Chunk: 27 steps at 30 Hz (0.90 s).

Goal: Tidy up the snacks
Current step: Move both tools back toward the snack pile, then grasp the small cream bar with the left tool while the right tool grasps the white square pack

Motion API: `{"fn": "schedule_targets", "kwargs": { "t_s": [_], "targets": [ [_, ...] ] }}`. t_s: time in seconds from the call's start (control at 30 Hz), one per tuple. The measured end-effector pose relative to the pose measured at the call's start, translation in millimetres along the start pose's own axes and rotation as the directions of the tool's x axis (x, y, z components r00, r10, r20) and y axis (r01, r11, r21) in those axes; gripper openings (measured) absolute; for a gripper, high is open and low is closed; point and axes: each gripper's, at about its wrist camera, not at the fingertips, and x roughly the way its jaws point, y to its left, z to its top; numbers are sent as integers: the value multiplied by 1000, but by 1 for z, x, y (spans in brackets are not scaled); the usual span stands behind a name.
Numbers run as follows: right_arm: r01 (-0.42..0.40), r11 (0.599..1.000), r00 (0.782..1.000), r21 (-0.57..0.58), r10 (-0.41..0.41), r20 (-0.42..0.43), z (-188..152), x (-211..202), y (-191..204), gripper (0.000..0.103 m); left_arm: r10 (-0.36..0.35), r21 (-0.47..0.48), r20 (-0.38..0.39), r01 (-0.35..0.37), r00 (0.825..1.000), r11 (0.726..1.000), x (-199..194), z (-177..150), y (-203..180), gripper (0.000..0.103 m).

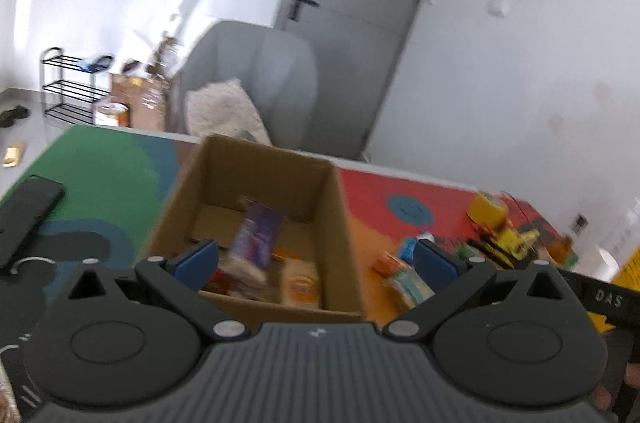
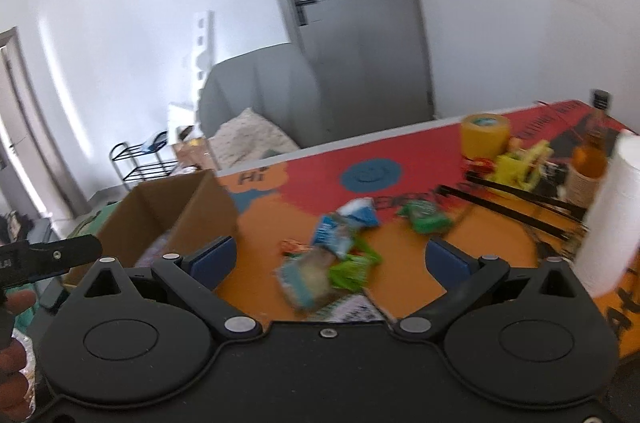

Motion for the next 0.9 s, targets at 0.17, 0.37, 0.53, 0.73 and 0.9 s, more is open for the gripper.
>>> {"fn": "schedule_targets", "kwargs": {
  "t_s": [0.17, 0.37, 0.53, 0.73, 0.9],
  "targets": [
    [26, 999, 1000, 40, -25, -9, -9, -5, -24, 103, -39, 60, -19, 41, 999, 997, 7, -6, -23, 103],
    [35, 998, 999, 49, -33, -32, -18, -6, -39, 103, -106, 105, -17, 107, 994, 989, 10, -18, -55, 103],
    [4, 998, 999, 58, -2, -45, -29, -3, -45, 102, -125, 104, -55, 130, 991, 986, 17, -33, -69, 100],
    [-54, 996, 994, 78, 61, -86, -42, 9, -48, 89, -96, 91, -100, 105, 990, 990, 26, -54, -72, 89],
    [-74, 993, 990, 90, 84, -110, -48, 20, -54, 78, -102, 79, -144, 114, 984, 990, 43, -66, -76, 70]
  ]
}}
